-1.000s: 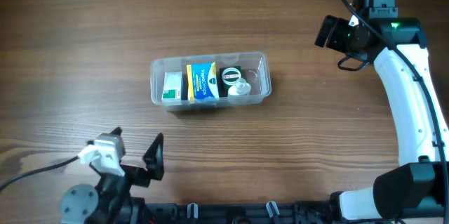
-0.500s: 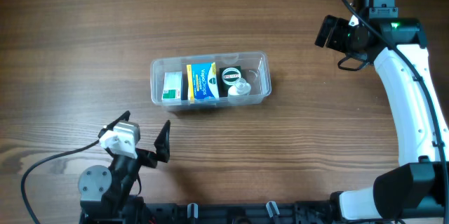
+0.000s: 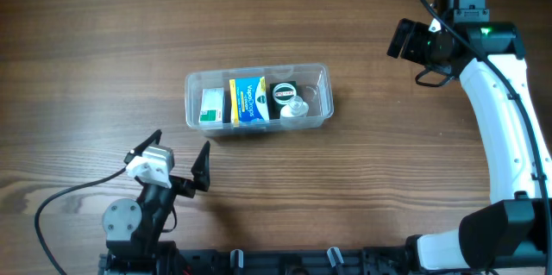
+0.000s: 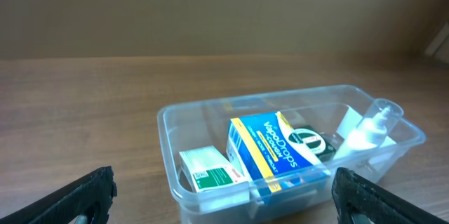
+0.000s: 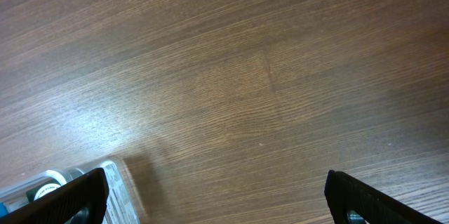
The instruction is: Pack container
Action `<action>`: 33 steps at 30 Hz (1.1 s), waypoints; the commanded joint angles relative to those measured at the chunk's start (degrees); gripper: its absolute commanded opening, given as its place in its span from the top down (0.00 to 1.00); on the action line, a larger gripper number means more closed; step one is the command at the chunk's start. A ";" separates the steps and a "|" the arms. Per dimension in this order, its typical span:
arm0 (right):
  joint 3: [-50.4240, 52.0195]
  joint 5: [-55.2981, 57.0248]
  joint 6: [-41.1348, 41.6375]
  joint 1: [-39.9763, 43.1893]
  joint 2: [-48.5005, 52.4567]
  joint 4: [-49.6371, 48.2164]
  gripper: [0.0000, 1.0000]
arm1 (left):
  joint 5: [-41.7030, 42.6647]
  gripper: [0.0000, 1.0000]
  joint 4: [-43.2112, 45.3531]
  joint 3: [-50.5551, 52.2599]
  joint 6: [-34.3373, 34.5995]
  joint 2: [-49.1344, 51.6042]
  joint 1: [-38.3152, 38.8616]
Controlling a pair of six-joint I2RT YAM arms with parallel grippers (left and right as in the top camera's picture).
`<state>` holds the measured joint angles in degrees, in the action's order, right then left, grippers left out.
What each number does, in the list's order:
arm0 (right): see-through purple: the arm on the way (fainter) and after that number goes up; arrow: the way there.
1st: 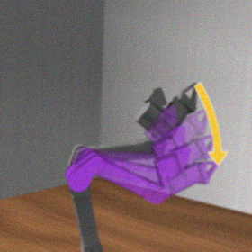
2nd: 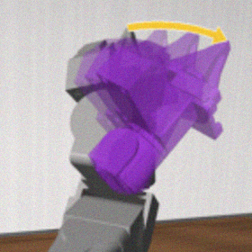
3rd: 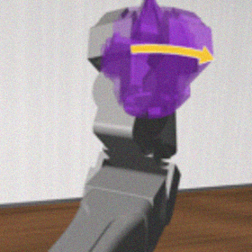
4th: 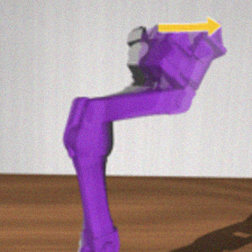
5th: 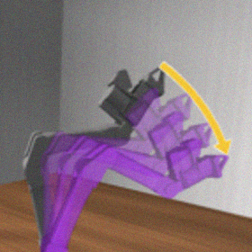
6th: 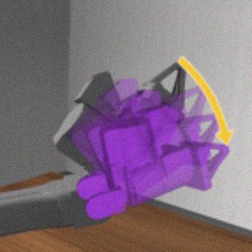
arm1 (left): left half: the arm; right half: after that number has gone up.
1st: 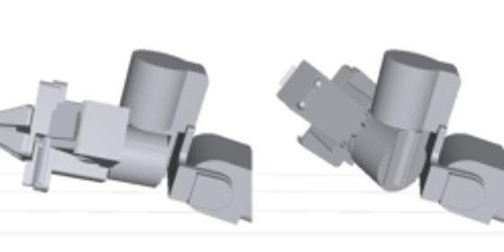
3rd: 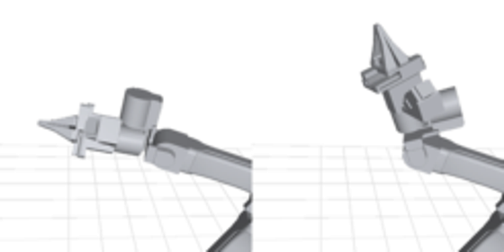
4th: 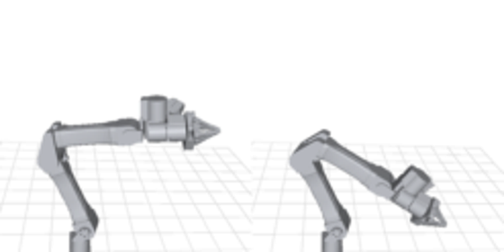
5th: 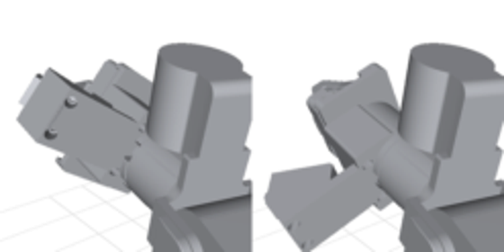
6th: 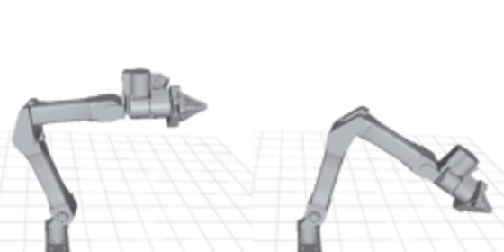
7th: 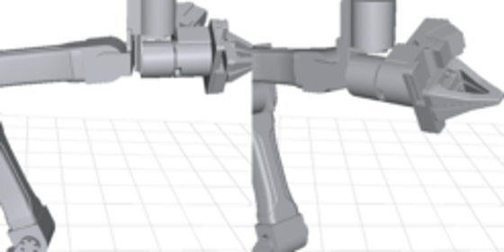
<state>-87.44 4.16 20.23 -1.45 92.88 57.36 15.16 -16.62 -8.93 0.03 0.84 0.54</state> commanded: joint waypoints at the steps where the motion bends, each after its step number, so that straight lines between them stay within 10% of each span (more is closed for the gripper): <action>1: 0.09 0.94 -0.63 -0.07 0.55 -0.17 0.00 | 0.90 0.00 1.05 0.48 -1.16 -0.68 -1.66; 33: 0.09 0.94 -0.68 -0.07 0.55 -0.17 0.00 | 1.38 0.00 28.68 4.07 -1.11 -0.68 -4.57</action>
<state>-87.44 4.16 20.23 -1.45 92.88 57.36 16.03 11.90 -7.38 -0.21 0.78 -3.51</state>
